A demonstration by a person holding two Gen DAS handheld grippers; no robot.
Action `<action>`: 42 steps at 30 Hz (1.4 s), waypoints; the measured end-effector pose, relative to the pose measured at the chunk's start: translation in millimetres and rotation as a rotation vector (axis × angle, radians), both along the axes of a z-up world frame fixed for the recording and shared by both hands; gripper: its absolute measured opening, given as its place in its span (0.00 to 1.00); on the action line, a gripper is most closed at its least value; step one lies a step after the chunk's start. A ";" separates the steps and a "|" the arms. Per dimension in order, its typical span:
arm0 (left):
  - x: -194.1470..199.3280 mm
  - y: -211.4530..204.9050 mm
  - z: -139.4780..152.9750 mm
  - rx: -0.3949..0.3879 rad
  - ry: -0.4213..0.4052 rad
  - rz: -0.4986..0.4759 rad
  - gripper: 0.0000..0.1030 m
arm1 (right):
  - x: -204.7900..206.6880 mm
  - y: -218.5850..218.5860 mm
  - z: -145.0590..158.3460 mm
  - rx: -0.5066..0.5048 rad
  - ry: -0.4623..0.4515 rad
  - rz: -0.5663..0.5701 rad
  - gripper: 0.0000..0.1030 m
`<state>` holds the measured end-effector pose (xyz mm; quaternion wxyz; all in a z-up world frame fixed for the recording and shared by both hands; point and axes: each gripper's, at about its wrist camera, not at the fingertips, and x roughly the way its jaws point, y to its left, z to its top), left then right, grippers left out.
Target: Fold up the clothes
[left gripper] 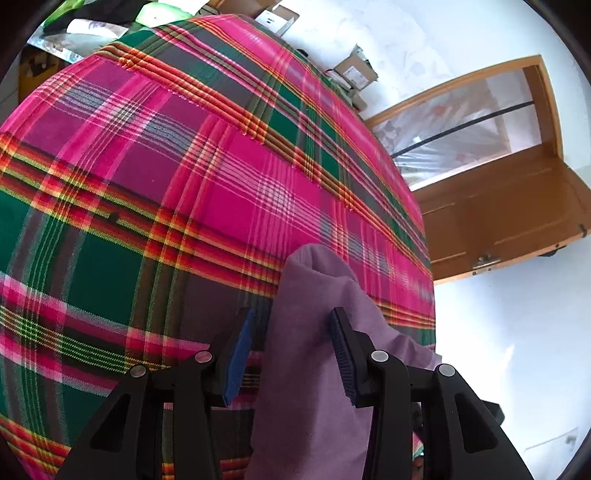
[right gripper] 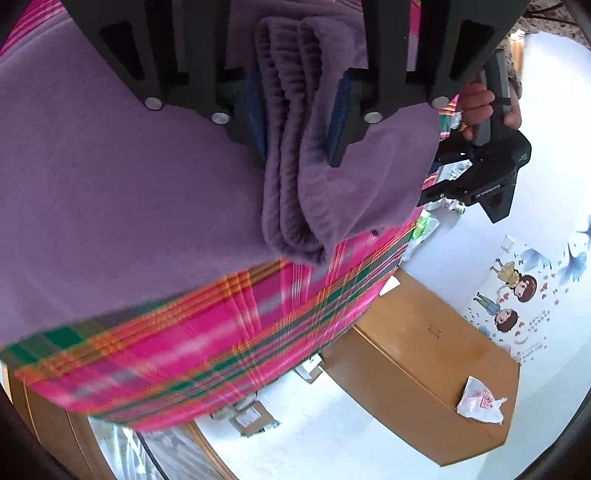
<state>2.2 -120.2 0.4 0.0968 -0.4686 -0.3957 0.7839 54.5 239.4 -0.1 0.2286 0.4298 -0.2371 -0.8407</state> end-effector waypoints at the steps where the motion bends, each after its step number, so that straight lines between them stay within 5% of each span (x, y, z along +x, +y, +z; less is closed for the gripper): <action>1: -0.2 -0.5 0.5 0.001 -0.002 0.001 0.43 | -1.4 0.7 5.0 0.017 0.020 -0.008 0.40; 10: -5.8 5.6 -2.4 -0.006 -0.023 0.003 0.43 | -34.3 -13.9 23.5 0.065 0.077 0.048 0.42; 11: -6.0 5.8 -2.7 -0.008 -0.025 0.003 0.43 | -37.5 -16.4 23.5 0.073 0.071 0.048 0.40; 14: -6.9 6.4 -3.6 -0.012 -0.029 0.005 0.43 | -41.3 -23.5 24.9 0.117 0.096 0.067 0.10; 21: -10.1 11.6 -7.1 -0.014 -0.031 -0.003 0.43 | -34.6 -4.7 28.0 0.101 0.111 -0.020 0.05; 24: -10.7 11.5 -7.8 -0.011 -0.032 0.000 0.43 | -42.0 -4.0 12.7 0.103 0.044 -0.031 0.06; 31: -7.1 12.0 -5.1 -0.012 -0.031 0.002 0.43 | -31.3 -1.0 16.3 0.090 0.047 -0.025 0.13; 34: -2.0 13.6 -0.8 -0.012 -0.017 -0.010 0.43 | -16.6 8.1 16.5 0.038 0.038 -0.005 0.40; 42: 17.4 18.0 2.3 -0.018 -0.011 -0.036 0.43 | 14.1 21.4 5.4 -0.043 -0.022 0.042 0.45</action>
